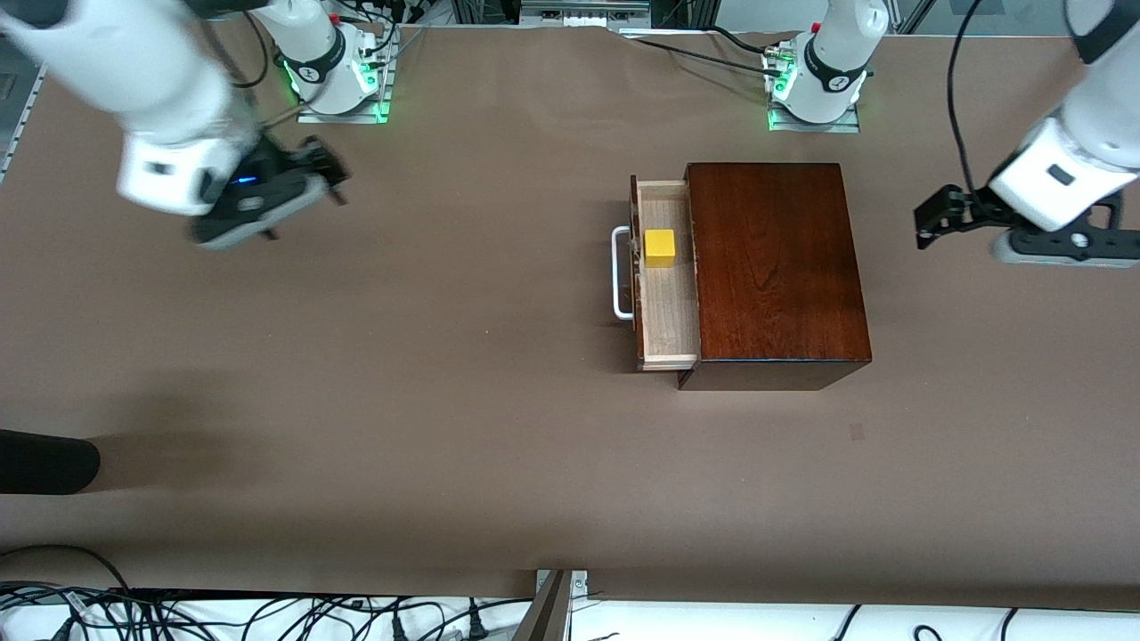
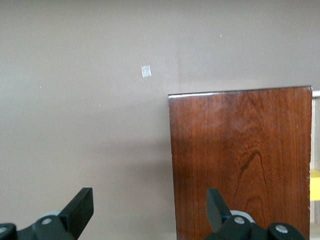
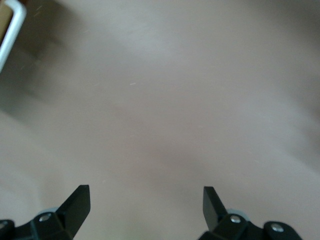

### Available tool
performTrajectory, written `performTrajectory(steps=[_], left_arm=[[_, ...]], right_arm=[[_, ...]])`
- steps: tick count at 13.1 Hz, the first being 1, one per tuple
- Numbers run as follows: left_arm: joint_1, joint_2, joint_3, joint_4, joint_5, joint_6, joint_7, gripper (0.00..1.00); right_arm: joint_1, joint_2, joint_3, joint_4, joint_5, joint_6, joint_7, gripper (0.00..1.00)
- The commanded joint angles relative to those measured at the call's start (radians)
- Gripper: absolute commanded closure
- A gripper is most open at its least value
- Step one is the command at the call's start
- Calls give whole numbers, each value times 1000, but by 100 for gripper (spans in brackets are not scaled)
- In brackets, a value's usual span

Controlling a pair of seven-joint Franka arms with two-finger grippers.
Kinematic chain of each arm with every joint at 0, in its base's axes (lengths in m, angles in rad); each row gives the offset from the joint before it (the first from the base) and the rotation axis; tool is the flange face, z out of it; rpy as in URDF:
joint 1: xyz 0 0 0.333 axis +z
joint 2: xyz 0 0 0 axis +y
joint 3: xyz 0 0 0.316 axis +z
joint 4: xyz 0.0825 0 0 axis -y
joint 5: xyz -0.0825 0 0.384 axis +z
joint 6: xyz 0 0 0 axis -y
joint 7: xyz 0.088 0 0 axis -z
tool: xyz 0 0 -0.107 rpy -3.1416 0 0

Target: Open drawer, take yellow block, close drawer

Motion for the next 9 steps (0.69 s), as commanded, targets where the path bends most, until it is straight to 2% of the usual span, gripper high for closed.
performTrajectory(steps=[1,4,7,9], left_arm=[[-2,-37,16,-55,-22,39,35,0],[0,-8,8,0,-21,-36,42,0],[0,-6,7,5,-21,-38,42,0],[0,-6,5,5,-21,-39,41,0]], right_arm=[[164,73,0,28,3,23,-13,0],[376,217,0,77,-20,198,-15,0],[586,468,-1,342,-208,206,-15,0],[657,599,-3,487,-247,215,-21,0]])
